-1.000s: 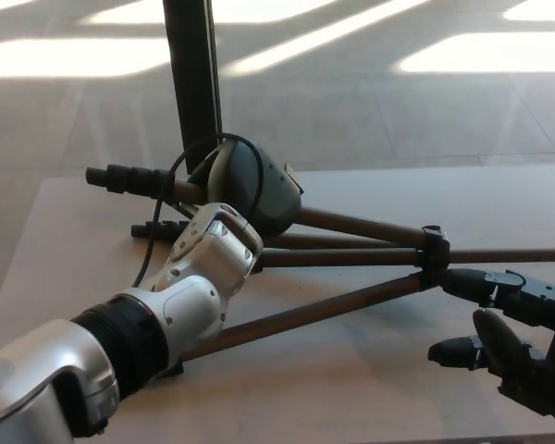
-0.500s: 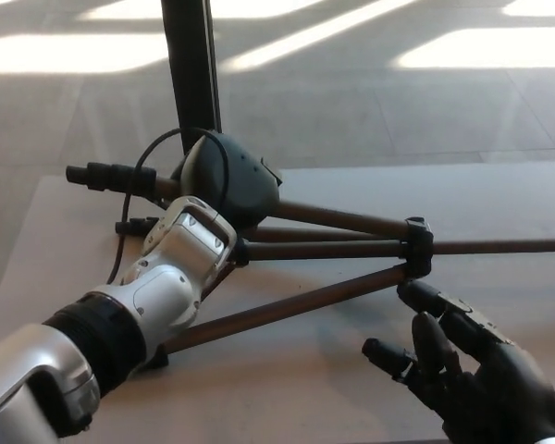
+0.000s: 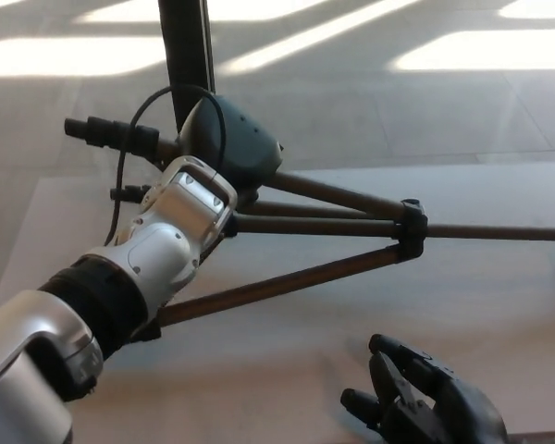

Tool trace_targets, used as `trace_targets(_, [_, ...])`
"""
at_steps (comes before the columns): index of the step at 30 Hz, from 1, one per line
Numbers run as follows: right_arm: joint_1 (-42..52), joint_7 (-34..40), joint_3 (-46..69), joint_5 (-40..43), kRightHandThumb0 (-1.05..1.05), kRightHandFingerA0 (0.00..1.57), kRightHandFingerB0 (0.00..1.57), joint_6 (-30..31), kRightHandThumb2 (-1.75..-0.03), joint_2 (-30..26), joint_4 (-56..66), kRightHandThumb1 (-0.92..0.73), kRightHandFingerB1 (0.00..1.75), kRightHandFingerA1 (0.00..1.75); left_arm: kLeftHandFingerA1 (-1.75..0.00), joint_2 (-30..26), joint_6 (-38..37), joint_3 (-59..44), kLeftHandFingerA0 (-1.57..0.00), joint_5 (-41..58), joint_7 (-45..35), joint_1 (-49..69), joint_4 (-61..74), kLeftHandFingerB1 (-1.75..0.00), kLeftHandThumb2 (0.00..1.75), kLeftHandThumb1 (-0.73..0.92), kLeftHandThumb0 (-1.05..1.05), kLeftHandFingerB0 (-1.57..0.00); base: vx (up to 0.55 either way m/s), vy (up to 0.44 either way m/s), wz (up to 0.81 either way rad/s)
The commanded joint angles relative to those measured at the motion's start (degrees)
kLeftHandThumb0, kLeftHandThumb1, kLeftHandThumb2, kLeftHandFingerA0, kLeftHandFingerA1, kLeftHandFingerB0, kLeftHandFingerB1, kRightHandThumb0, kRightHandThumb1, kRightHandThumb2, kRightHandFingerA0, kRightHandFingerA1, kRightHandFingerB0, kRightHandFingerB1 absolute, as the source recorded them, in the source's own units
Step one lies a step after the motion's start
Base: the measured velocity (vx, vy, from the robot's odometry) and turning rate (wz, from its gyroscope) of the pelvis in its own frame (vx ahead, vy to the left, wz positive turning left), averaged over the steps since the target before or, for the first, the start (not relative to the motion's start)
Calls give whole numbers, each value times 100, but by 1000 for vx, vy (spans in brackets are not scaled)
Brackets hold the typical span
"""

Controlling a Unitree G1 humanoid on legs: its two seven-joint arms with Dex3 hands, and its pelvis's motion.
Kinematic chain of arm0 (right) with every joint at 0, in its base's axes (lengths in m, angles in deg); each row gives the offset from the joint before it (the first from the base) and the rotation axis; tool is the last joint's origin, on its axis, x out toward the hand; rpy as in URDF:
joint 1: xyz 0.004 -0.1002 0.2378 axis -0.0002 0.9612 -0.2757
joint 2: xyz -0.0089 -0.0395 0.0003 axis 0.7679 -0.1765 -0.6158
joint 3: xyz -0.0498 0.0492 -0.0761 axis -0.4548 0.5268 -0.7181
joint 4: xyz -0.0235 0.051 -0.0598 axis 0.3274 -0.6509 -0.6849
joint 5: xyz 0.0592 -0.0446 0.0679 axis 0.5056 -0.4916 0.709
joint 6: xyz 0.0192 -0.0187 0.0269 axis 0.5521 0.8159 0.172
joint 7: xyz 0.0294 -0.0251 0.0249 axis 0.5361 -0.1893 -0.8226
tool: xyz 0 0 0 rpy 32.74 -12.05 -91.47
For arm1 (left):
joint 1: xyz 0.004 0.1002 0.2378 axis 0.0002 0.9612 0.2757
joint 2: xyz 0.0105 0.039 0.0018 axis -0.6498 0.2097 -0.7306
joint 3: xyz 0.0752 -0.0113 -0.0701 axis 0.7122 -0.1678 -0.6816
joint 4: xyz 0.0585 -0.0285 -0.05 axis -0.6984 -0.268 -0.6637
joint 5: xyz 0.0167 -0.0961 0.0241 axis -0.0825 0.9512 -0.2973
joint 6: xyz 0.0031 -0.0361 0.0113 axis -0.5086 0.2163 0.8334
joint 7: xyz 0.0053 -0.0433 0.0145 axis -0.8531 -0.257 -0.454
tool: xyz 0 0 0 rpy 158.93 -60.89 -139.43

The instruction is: Use both hands of the robot to pick up the tripod lying in the middle of the desk and make it stand upright on the desk

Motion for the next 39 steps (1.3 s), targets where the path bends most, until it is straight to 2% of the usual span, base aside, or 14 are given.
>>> trace_targets(1, [-326,1594,377,82,-55,5,18,-65,-59,2092,-1876,-63,54,73,-152,57,-610,-495,-87,274,-294,-1188,-20,-97,69,64,-37,-84,0,0,0])
trace_targets(15, [-2893,1695,1417,887,-73,6,8,-1536,-56,1759,-4328,-63,68,89,-131,283,-382,-655,-118,304,-292,-734,637,-98,97,47,-40,-86,0,0,0])
trace_targets(16, [-3022,1575,1471,948,-75,3,2,-1553,-56,1693,-4406,-66,69,92,-166,283,-372,-648,-92,279,-297,-718,671,-103,65,58,-39,-87,0,0,0])
trace_targets(17, [-3192,1682,1556,946,-42,6,3,-1692,-100,1709,-4524,-40,57,60,-168,263,-379,-644,-92,268,-325,-684,731,-105,64,57,-39,-87,0,0,0])
trace_targets(18, [-3281,1773,1774,1128,-69,0,0,-1944,-61,1813,-4552,-62,60,78,-169,263,-410,-634,-91,274,-396,-678,783,-106,62,55,-38,-86,0,0,0])
trace_targets(22, [-3757,1575,1847,1153,-79,0,0,-1686,-64,1490,-4893,-73,53,77,-170,265,-392,-629,-90,271,-642,-618,942,-109,61,56,-37,-83,0,0,0])
trace_targets(25, [-3991,1509,2411,1906,-89,0,0,-1531,-114,1429,-5127,-68,34,41,-168,240,-431,-685,-90,321,-717,-575,1074,-93,61,56,-33,-82,0,0,0])
trace_targets(27, [-4154,1321,2337,1657,-99,0,0,-1779,-100,1327,-5339,-63,21,34,-132,283,-504,-769,-119,366,-542,-648,987,-95,90,42,-34,-84,0,0,0])
trace_targets(30, [-4393,1293,2161,1329,-77,0,0,-1760,-90,1129,-5610,-83,0,22,-171,330,-414,-816,-89,308,-660,-776,975,-117,69,64,-34,-81,0,0,0])
trace_targets(31, [-4401,1183,2162,1329,-91,0,0,-1789,-114,1080,-5644,-79,25,34,-169,363,-415,-803,-90,267,-678,-838,952,-115,72,64,-34,-82,0,0,0])
trace_targets(32, [-4480,1233,2291,1401,-73,0,0,-2038,-66,1132,-5832,-86,10,9,-129,335,-430,-809,-116,234,-716,-883,981,-97,99,49,-36,-83,0,0,0])
trace_targets(35, [-4709,1344,2618,1600,-105,0,0,-2560,-99,1235,-6333,-69,6,22,-142,229,-554,-886,-91,262,-779,-927,1066,-84,71,60,-31,-83,0,0,0])
trace_targets(37, [-4736,1405,2810,1846,-81,0,0,-2631,-66,1337,-6187,-78,45,25,-145,152,-604,-932,-91,256,-735,-836,1144,-87,72,59,-31,-84,0,0,0])
trace_targets(39, [-4811,993,2484,1602,-98,0,3,-1982,-110,1020,-6295,-72,16,29,-156,101,-574,-947,-91,211,-673,-706,1232,-99,72,61,-33,-85,0,0,0])
